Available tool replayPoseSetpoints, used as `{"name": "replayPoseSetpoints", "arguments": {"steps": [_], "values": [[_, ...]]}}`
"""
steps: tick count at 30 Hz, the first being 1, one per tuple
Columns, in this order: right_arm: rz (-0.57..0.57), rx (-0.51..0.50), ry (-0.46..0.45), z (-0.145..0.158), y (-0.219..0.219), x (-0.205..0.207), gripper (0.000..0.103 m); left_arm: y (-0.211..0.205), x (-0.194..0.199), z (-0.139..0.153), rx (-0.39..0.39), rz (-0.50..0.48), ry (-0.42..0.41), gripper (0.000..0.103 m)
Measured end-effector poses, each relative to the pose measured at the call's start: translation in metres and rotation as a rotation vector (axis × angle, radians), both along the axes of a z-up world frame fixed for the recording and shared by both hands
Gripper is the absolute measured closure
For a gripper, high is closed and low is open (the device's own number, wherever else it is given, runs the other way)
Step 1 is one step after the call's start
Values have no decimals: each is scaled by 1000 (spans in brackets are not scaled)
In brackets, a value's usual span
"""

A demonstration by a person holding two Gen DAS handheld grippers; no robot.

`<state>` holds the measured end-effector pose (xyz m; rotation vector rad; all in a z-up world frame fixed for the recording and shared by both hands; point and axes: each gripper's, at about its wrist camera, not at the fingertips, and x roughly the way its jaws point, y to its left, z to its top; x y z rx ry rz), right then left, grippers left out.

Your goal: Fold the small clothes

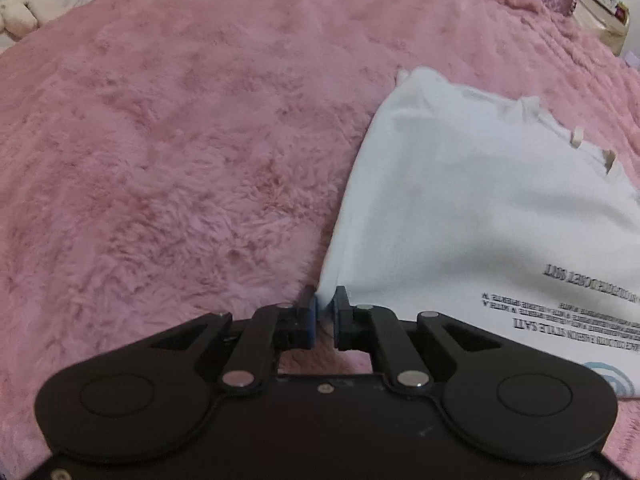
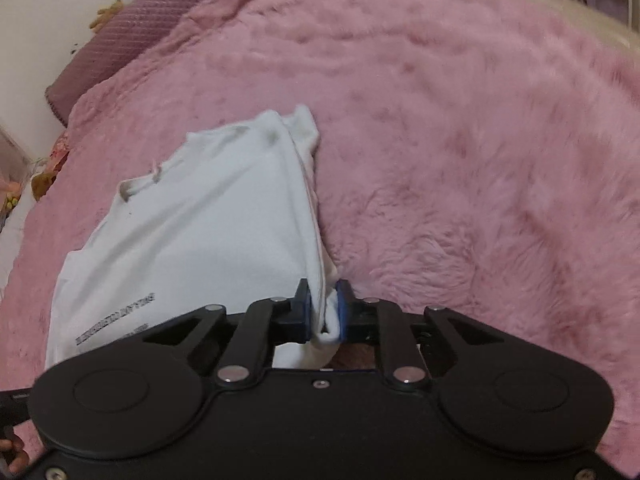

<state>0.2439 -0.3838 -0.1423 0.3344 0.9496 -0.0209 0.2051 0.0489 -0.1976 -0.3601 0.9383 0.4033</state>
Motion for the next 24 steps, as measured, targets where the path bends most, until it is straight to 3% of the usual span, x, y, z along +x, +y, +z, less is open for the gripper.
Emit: {"name": "replayPoseSetpoints", "arguments": {"steps": [3,12,19,24], "values": [[-5,28,-8,9,-3,-4,97,-6,-11,16,39,-25,-28,96],[-9,40,-15,35,-4,-31,97,-6,-49,54,15,-19,-69,96],[-18,38,20,42,-22,-87,97,-7,-99,49,-42,-29,-31,95],[3,-48,69,40,-19,-117,97,-22,-146,44,-39,-39,7,95]]}}
